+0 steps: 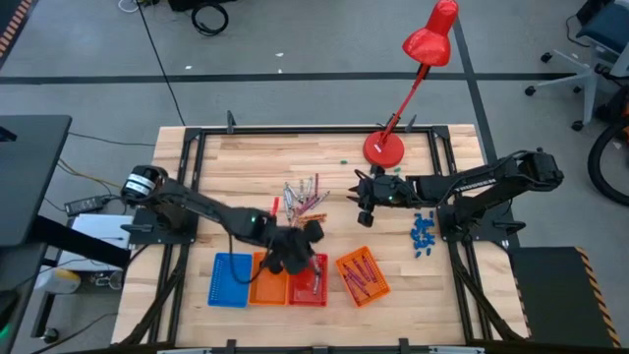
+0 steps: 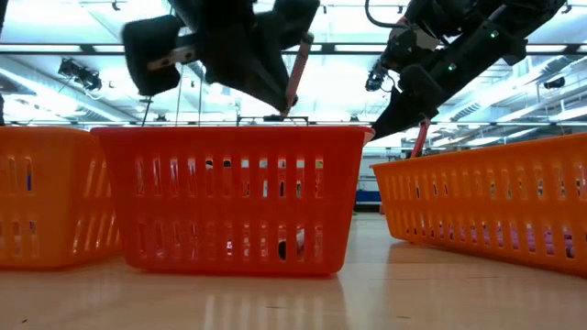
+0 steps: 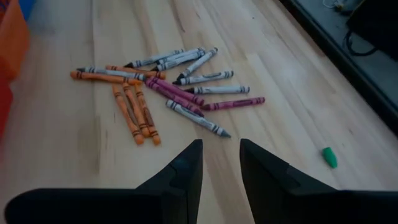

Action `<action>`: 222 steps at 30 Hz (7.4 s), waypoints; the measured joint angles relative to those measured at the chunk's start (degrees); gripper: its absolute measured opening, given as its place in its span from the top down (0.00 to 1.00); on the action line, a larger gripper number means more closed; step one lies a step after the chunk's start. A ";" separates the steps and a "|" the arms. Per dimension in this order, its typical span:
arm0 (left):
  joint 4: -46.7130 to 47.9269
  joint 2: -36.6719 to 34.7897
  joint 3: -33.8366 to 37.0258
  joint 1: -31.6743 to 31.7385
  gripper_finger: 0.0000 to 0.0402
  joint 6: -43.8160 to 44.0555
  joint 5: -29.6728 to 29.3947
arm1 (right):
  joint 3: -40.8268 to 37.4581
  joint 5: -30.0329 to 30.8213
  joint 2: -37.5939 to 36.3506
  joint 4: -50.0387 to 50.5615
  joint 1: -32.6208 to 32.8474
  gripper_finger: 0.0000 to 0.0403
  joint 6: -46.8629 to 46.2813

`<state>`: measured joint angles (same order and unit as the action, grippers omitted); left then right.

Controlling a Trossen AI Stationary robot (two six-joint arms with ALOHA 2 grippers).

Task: Sort crayons
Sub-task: Put the black crayon into the red bin

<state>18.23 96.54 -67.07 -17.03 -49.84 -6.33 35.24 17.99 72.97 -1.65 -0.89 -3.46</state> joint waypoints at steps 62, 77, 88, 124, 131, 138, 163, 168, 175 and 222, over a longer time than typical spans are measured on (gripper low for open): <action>12.53 6.05 0.02 30.28 0.71 -4.41 -3.43 | 0.00 -2.44 0.04 -0.13 0.00 0.72 -0.87; 10.13 11.25 0.01 31.31 0.71 -10.13 0.00 | -0.02 -2.73 0.04 -0.17 0.00 0.72 -1.00; 11.36 12.14 -0.11 31.44 0.71 -10.98 0.04 | -2.45 -2.95 0.04 -4.05 0.11 0.72 -0.87; 12.14 10.65 -3.80 36.22 0.71 -14.72 7.66 | -2.67 -4.63 0.04 -6.12 0.15 0.72 -0.89; 12.43 14.86 -3.86 35.50 0.71 -12.86 7.76 | -2.67 -4.78 0.04 -6.12 0.30 0.72 -0.98; 12.82 15.29 -3.96 35.81 0.71 -12.40 7.54 | -2.64 -4.78 0.04 -6.38 0.44 0.72 -0.90; 16.20 15.42 -5.39 34.51 0.93 -6.51 4.63 | -2.64 -5.77 0.04 -6.24 0.55 0.72 -0.94; 22.13 15.56 -10.36 33.02 0.93 -1.03 1.14 | -2.64 -5.79 0.04 -6.40 0.55 0.72 -1.03; 32.64 15.46 -18.51 30.40 0.93 12.85 -2.71 | -2.62 -5.79 0.04 -5.28 0.55 0.72 -1.01; 28.39 19.27 -28.57 -10.35 0.93 133.16 -11.09 | -2.64 -4.54 -0.96 -7.68 22.28 0.72 2.19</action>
<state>46.62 115.82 -95.64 -27.37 83.32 -17.42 32.60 13.45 72.01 -9.33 21.39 -1.28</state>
